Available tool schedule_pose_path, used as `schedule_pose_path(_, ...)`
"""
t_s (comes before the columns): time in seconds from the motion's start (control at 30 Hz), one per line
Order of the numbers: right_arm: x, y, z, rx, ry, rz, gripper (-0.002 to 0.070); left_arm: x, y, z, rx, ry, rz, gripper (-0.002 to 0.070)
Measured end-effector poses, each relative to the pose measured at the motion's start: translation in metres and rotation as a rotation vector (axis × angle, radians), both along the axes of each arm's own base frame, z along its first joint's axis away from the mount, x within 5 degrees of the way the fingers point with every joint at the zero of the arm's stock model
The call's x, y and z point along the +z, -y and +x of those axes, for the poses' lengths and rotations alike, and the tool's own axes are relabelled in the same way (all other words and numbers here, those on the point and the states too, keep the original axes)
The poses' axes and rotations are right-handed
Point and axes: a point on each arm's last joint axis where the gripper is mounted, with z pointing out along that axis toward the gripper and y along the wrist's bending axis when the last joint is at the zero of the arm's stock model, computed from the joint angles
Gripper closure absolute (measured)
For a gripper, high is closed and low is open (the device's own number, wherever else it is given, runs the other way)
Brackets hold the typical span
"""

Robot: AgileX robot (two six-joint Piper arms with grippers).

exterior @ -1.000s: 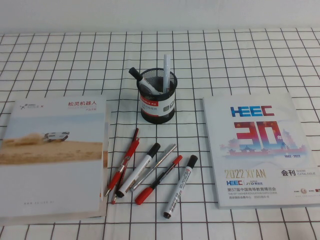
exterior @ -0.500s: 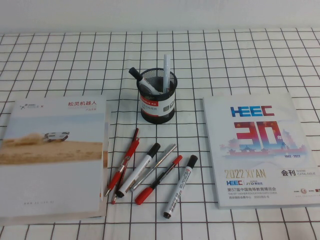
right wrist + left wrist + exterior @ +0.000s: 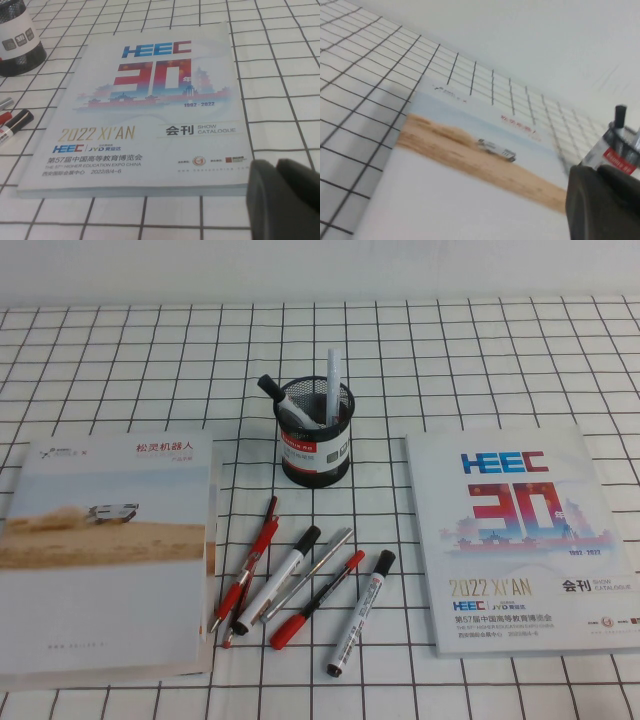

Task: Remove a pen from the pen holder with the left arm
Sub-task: 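Take a marker out of the pen holder and lay it on the table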

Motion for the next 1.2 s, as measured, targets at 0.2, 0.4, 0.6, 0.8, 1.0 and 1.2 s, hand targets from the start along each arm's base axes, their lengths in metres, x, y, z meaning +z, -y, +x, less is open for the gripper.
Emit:
schedule_pose_path(0.2, 0.000, 0.000, 0.000, 0.000, 0.000, 0.000, 0.0690, 0.006, -0.001, 0.001, 0.017, 0.054, -0.117, 0.0680)
schedule_pose_path(0.4, 0.000, 0.000, 0.000, 0.000, 0.000, 0.000, 0.0690, 0.013, 0.001, -0.001, 0.002, 0.046, -0.188, 0.0680)
schedule_pose_path(0.6, 0.000, 0.000, 0.000, 0.000, 0.000, 0.000, 0.0690, 0.058, 0.009, 0.005, -0.085, -0.062, -0.051, 0.0680)
schedule_pose_path(0.8, 0.000, 0.000, 0.000, 0.000, 0.000, 0.000, 0.0690, 0.104, 0.014, 0.026, -0.162, -0.102, 0.076, 0.0680)
schedule_pose_path(1.0, 0.000, 0.000, 0.000, 0.000, 0.000, 0.000, 0.0690, 0.125, 0.023, 0.052, -0.220, -0.067, 0.159, 0.0680)
schedule_pose_path(1.2, 0.000, 0.000, 0.000, 0.000, 0.000, 0.002, 0.0690, 0.130, 0.040, 0.092, -0.293, -0.129, 0.225, 0.0680)
